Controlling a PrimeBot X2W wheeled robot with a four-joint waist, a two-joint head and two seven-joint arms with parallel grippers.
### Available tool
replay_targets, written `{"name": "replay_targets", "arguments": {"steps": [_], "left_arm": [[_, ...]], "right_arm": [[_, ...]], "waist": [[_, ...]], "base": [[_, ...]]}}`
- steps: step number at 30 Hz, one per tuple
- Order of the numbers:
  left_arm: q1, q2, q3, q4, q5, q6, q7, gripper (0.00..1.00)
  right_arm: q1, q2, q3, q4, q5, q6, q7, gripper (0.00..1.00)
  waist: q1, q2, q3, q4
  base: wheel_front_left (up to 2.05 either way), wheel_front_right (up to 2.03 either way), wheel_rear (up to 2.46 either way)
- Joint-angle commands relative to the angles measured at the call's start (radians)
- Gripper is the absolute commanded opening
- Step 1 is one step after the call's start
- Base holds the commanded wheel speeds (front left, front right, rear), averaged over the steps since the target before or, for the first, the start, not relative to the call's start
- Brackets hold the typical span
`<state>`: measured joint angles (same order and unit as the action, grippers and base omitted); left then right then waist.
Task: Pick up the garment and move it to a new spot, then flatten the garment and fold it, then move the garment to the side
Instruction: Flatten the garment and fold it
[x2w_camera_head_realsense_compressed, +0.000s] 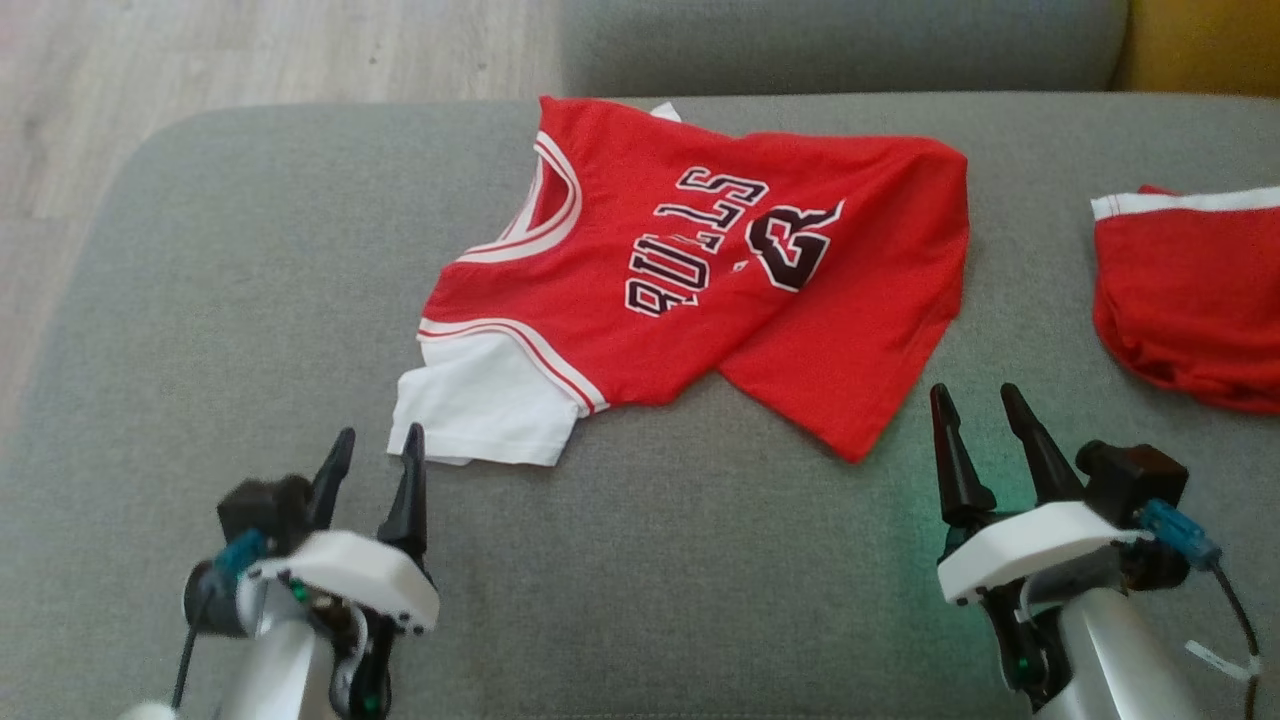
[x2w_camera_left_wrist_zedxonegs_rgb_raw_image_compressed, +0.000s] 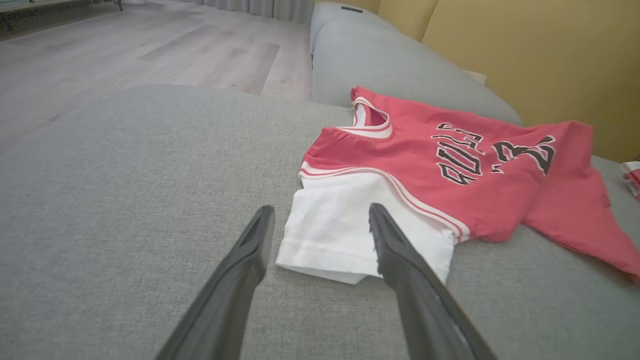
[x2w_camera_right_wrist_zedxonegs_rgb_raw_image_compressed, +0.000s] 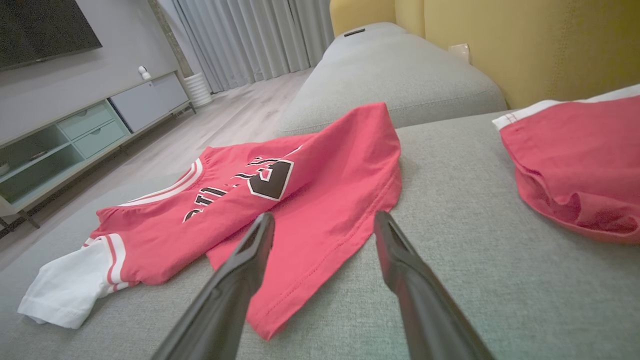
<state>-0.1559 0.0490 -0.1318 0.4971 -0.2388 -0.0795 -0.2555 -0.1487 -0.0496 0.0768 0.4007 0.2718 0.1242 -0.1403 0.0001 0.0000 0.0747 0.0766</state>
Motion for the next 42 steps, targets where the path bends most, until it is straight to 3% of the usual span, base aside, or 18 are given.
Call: {"name": "replay_targets", "arguments": {"steps": [1,11,22,24,32,42], "left_arm": [[-0.096,0.022,0.034,0.034,0.009,0.006,-0.002,1.0],[-0.257,0.064,0.036,0.321,0.014,0.015,0.028,1.0],[-0.34,0.06,-0.008,0.501,-0.001,-0.029,0.023,1.0],[-0.347,0.056,-0.022,0.523,-0.008,-0.038,0.025,0.0],[-0.356,0.044,-0.051,0.463,-0.053,-0.05,-0.003,0.0],[-0.241,0.029,0.012,0.089,-0.044,-0.049,-0.006,0.0]], "right_arm": [[-0.026,-0.001,0.028,-0.044,0.0,0.007,0.0,1.0],[-0.039,-0.001,0.03,-0.073,-0.011,0.007,0.009,1.0],[-0.044,-0.001,0.019,-0.077,-0.021,0.007,0.01,1.0],[-0.046,-0.001,0.02,-0.076,-0.025,0.007,0.013,1.0],[-0.054,-0.001,0.071,-0.073,-0.05,0.007,0.046,1.0],[-0.074,-0.001,0.164,0.013,-0.168,0.007,0.139,1.0]], "waist": [[-0.0001,0.0,0.022,-0.015],[-0.0001,0.0,0.071,-0.042],[-0.0001,0.0,0.081,-0.041],[-0.0001,0.0,0.08,-0.039],[-0.0001,0.0,0.062,-0.012],[-0.0001,0.0,0.039,0.054]], "base": [[0.0,0.0,0.0],[0.0,0.0,0.0],[0.0,0.0,0.0],[0.0,0.0,0.0],[0.0,0.0,0.0],[0.0,0.0,0.0]]}}
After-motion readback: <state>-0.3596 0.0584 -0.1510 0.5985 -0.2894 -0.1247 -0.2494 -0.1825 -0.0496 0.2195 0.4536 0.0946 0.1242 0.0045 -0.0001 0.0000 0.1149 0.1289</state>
